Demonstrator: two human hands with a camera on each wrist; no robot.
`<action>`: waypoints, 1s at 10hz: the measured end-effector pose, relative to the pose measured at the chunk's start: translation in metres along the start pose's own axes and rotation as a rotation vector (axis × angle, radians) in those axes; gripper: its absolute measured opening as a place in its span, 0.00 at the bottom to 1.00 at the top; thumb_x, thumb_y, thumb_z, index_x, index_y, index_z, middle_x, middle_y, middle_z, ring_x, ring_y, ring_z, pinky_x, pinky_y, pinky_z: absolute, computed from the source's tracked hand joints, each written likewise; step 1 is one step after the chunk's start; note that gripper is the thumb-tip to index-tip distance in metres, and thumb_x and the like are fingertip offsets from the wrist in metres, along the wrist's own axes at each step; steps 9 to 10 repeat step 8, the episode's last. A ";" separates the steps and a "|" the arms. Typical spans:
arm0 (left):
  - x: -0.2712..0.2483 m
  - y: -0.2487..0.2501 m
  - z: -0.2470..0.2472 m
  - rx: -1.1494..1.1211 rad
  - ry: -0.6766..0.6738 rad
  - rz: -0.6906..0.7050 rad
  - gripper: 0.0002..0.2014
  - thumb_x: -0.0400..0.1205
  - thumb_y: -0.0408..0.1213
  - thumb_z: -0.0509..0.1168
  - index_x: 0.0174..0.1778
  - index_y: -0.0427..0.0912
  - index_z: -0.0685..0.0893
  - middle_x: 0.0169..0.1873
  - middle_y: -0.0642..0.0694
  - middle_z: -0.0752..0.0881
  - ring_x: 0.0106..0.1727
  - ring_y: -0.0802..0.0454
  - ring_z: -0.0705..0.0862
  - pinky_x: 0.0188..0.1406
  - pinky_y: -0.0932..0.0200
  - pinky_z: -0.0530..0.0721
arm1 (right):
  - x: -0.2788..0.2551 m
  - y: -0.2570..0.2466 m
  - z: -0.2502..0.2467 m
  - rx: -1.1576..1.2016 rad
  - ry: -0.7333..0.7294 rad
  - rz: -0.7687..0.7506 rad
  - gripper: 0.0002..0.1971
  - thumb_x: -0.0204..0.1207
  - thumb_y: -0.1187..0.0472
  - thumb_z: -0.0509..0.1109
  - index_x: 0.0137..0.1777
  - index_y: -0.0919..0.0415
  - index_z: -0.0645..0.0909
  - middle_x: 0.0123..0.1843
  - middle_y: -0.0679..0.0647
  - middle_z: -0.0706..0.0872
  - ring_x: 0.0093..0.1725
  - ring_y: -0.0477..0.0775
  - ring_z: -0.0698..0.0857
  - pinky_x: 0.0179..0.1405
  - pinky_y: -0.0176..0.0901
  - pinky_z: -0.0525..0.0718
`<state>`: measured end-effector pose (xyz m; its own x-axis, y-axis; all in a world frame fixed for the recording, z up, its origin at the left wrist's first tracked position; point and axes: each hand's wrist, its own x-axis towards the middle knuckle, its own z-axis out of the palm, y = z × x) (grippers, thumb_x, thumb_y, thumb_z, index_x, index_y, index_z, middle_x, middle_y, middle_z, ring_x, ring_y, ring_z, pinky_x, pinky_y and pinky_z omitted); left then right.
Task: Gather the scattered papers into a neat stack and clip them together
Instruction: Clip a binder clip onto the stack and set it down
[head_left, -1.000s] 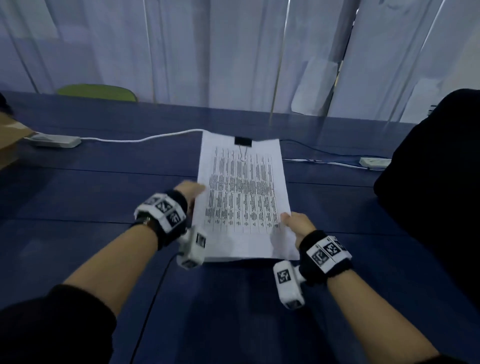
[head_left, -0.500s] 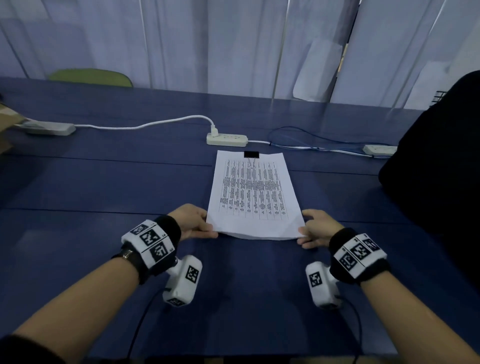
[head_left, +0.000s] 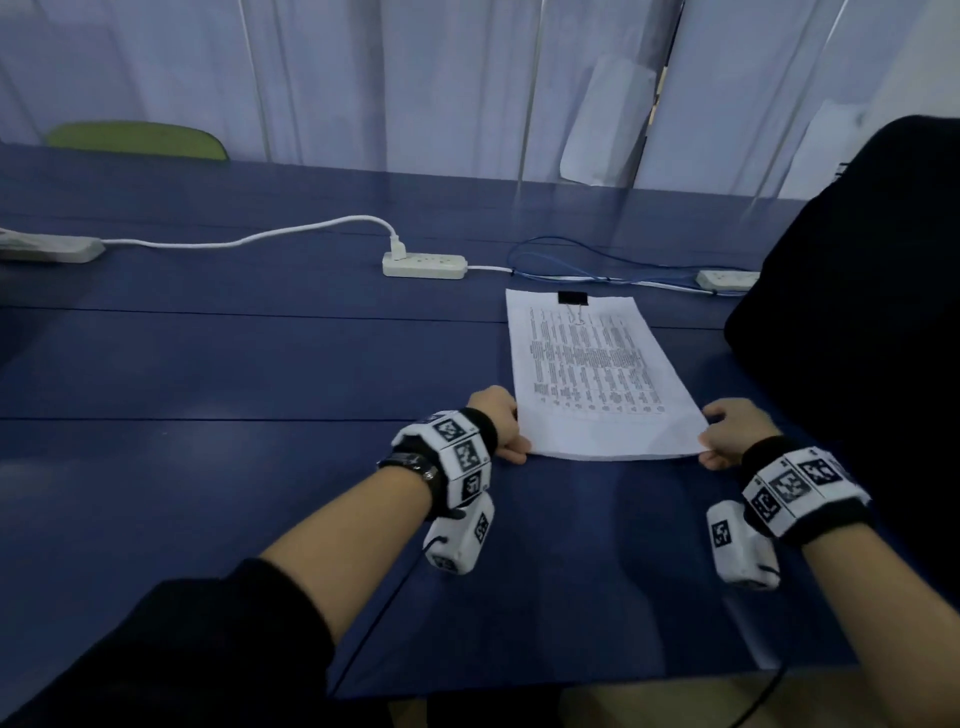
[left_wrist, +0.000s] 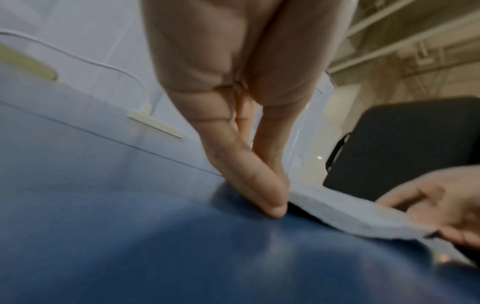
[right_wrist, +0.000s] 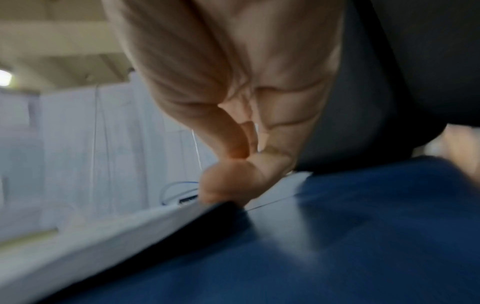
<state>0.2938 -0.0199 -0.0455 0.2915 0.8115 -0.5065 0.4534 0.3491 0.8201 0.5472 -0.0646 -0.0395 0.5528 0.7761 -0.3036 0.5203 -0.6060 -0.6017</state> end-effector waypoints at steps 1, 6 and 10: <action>0.011 0.018 0.026 0.030 0.050 0.014 0.13 0.79 0.15 0.57 0.57 0.27 0.77 0.51 0.30 0.80 0.09 0.51 0.80 0.11 0.57 0.82 | 0.022 0.002 -0.011 -0.185 0.033 0.072 0.10 0.74 0.78 0.58 0.33 0.70 0.73 0.37 0.63 0.76 0.23 0.54 0.76 0.01 0.28 0.65; 0.037 0.051 0.065 0.113 0.090 -0.058 0.09 0.78 0.21 0.65 0.35 0.33 0.74 0.02 0.45 0.75 0.10 0.48 0.80 0.41 0.43 0.89 | 0.061 0.007 -0.023 -0.500 0.116 0.140 0.16 0.77 0.71 0.61 0.63 0.78 0.76 0.60 0.70 0.83 0.60 0.63 0.83 0.41 0.48 0.77; 0.018 0.039 0.049 0.219 0.096 0.066 0.21 0.74 0.25 0.71 0.27 0.43 0.65 0.30 0.44 0.74 0.42 0.45 0.82 0.58 0.43 0.86 | 0.032 0.012 -0.029 -0.420 0.162 0.043 0.17 0.71 0.65 0.60 0.58 0.69 0.79 0.57 0.69 0.85 0.53 0.68 0.87 0.52 0.53 0.85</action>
